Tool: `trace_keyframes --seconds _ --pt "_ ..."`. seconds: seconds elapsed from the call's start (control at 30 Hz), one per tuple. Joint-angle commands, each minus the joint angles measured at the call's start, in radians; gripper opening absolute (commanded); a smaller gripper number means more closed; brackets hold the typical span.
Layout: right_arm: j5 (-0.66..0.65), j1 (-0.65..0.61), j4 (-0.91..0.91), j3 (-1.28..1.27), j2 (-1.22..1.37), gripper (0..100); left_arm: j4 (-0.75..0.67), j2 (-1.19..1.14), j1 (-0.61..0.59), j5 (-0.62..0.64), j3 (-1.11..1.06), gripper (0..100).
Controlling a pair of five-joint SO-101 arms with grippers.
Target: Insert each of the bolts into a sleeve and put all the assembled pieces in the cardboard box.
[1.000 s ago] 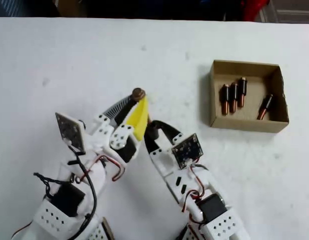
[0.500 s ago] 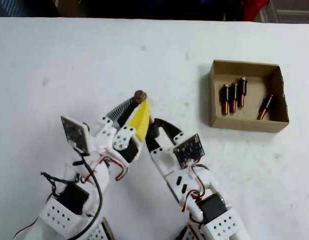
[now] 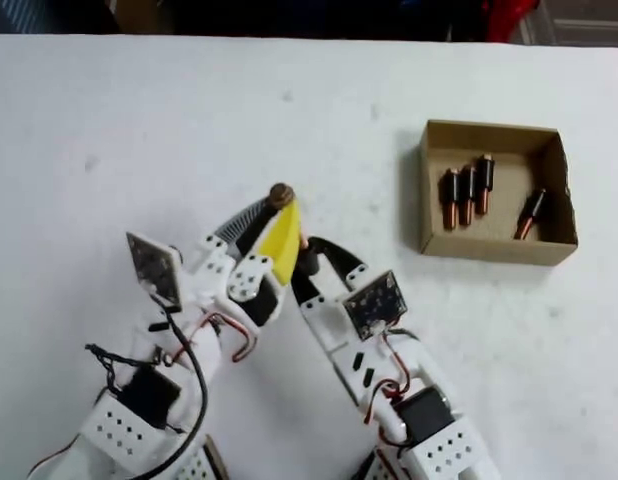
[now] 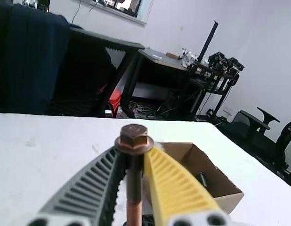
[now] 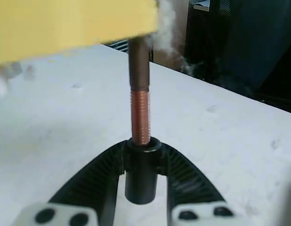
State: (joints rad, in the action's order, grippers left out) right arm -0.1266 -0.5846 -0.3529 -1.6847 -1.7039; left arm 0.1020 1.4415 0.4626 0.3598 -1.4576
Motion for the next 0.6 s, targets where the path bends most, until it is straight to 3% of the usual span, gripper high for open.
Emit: trace_keyframes --seconds 0.0,0.57 --pt "-0.014 -0.001 0.028 0.017 -0.012 1.7 -0.041 0.005 0.005 0.009 0.000 2" --pt "-0.015 0.007 0.019 0.015 -0.012 1.7 -0.035 0.010 0.050 0.011 -0.087 2"
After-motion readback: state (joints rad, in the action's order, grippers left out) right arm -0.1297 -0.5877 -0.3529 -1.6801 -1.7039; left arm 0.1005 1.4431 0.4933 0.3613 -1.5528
